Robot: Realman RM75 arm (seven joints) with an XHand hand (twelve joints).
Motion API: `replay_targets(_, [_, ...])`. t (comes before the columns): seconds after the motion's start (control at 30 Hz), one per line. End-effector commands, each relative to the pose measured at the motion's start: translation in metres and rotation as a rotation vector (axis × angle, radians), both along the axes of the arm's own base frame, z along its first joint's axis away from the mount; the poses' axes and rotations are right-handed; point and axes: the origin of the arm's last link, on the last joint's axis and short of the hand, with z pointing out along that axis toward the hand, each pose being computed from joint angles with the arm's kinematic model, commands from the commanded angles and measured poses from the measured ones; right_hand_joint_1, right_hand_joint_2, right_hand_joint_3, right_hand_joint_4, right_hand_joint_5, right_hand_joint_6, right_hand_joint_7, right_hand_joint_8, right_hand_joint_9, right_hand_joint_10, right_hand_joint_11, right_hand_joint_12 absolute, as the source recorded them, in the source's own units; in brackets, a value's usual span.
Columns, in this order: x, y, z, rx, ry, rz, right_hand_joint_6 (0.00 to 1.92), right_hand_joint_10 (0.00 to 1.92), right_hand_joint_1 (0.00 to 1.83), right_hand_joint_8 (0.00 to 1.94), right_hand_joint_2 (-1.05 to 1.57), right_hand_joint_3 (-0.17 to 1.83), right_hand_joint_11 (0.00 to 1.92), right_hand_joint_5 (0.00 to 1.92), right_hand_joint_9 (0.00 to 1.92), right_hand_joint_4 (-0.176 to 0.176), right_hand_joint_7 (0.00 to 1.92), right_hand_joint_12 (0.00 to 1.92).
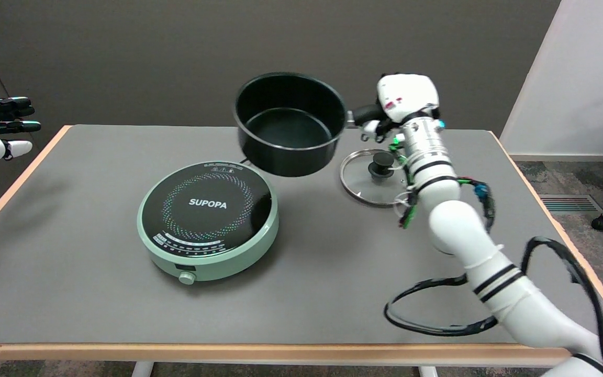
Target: Pick up the soup pot.
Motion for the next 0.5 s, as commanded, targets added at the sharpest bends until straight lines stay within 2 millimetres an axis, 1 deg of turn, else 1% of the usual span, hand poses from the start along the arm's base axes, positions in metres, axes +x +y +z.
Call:
replay_targets(0.03, [-0.004,0.064,0.087,-0.071,0.002,-0.058,1.92,1.92,0.76,1.92,1.27,0.63,1.92,1.92,1.92,-0.022,1.92,1.92])
replay_targets(0.17, [-0.014,0.086,0.091,-0.081,0.016,-0.093,1.92,1.92,0.77,1.92,1.25,0.66,1.92,1.92,1.92,-0.022,1.92,1.92])
replay_targets(0.33, [-0.015,0.116,0.098,-0.102,0.047,-0.119,1.92,1.92,0.78,1.92,1.21,0.69,1.92,1.92,1.92,-0.021,1.92,1.92])
replay_targets(0.43, [-0.021,0.133,0.1,-0.112,0.054,-0.144,1.92,1.92,0.78,1.92,1.2,0.71,1.92,1.92,1.92,-0.021,1.92,1.92])
replay_targets(0.5, [-0.021,0.142,0.101,-0.117,0.067,-0.147,1.92,1.92,0.78,1.92,1.19,0.72,1.92,1.92,1.92,-0.021,1.92,1.92])
